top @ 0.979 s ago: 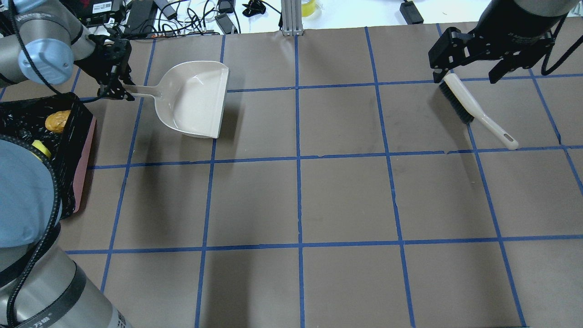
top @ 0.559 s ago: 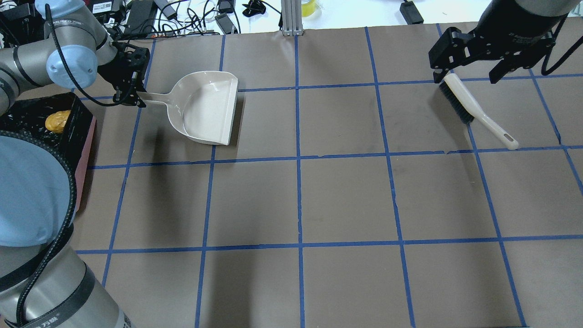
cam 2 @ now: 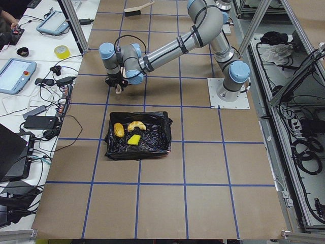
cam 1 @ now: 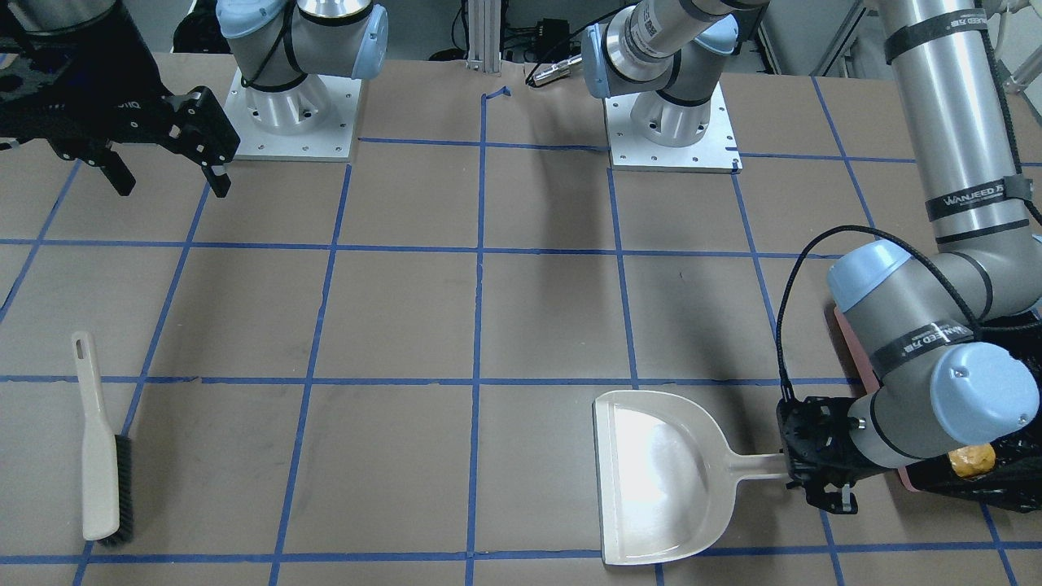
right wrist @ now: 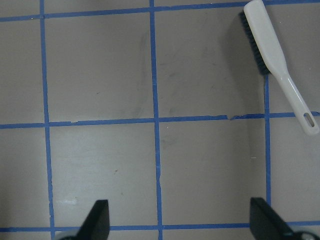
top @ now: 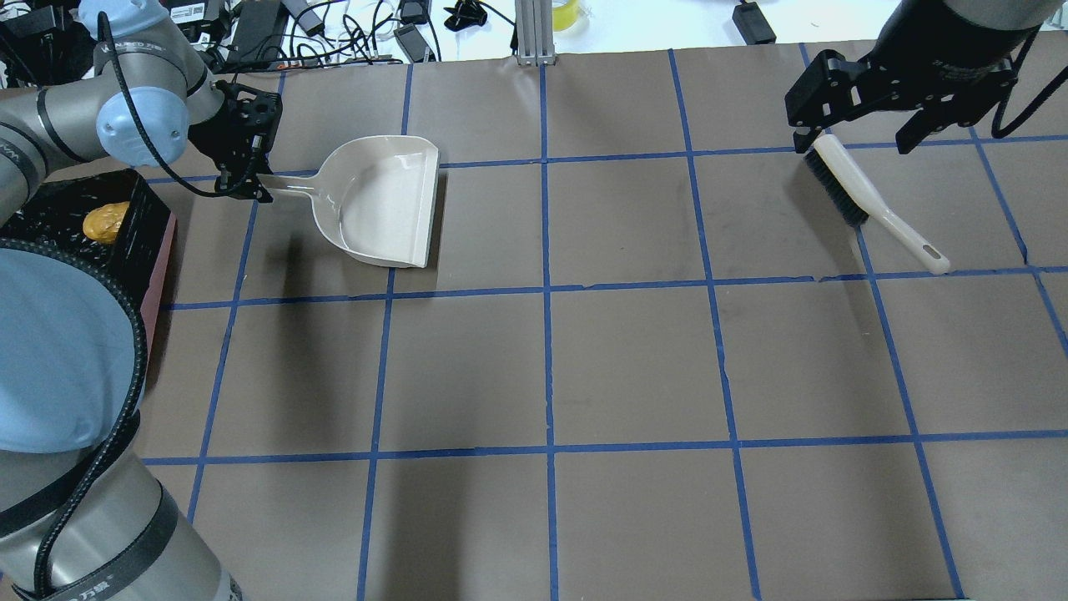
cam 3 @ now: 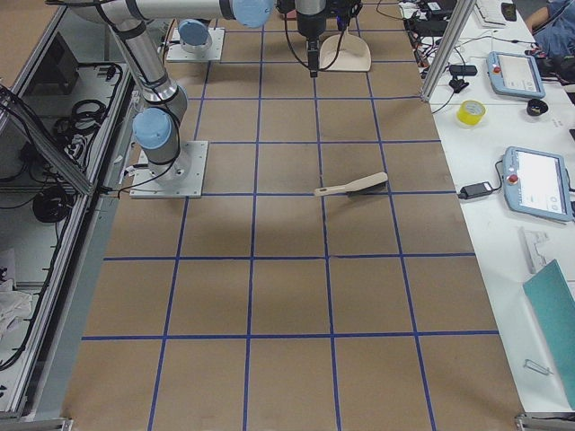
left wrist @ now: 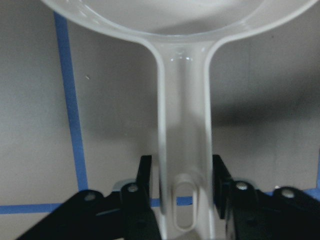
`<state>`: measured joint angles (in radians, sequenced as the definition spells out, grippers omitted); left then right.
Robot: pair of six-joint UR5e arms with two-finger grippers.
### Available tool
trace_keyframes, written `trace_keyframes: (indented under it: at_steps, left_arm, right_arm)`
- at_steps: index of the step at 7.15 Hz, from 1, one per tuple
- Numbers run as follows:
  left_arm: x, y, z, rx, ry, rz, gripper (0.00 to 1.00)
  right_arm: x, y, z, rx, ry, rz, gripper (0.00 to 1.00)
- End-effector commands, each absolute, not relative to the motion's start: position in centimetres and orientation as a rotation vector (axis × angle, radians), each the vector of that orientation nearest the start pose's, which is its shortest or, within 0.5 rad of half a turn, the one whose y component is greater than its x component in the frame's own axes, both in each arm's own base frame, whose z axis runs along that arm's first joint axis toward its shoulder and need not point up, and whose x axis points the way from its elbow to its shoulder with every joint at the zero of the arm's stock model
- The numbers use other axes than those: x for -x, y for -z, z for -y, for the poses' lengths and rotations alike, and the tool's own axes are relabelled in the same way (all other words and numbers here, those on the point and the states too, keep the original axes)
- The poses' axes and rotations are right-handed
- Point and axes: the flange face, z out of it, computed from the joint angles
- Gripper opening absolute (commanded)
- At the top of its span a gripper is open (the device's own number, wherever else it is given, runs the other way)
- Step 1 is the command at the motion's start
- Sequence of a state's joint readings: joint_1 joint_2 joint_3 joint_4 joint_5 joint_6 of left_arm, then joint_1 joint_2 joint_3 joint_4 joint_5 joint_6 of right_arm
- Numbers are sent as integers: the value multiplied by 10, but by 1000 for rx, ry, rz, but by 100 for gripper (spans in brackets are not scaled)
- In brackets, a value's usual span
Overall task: Sweep and dump trash into bin
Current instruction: 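Lower the empty dustpan back onto the table with the left gripper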
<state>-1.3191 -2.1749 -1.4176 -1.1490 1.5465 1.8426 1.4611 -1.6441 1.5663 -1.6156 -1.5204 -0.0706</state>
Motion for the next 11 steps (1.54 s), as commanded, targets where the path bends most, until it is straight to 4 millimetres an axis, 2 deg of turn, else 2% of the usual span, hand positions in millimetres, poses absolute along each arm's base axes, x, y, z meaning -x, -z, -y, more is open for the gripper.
trace_keyframes:
  at_steps: [1,2,3,4,6,7,8,9,11]
  left_arm:
    - [-37,-243,698,2187,-9,2205,100]
    - [-31,-268,697,2158,-54,2272,100]
    - [-16,-306,692,2130,-104,2353,100]
    - [-11,-341,679,2054,-115,2429,100]
    - [0,-398,640,1733,-87,2626,100]
    - [9,-419,622,1592,-77,2703,100]
    - [24,-430,606,1436,-54,2778,100]
    - [41,-429,591,1171,-23,2895,100]
    - [71,-446,563,888,-45,3003,100]
  right_arm:
    - [-86,-530,483,-57,197,-3096,100]
    - [-86,-531,483,-55,196,-3096,100]
    - [-86,-532,483,-54,199,-3096,100]
    - [-86,-532,483,-54,199,-3096,100]
    - [-86,-532,483,-57,199,-3096,100]
    - [-86,-532,483,-57,197,-3096,100]
    - [-86,-531,484,-57,194,-3096,100]
    - [-86,-532,483,-57,196,-3096,100]
    - [-86,-532,483,-57,197,-3096,100]
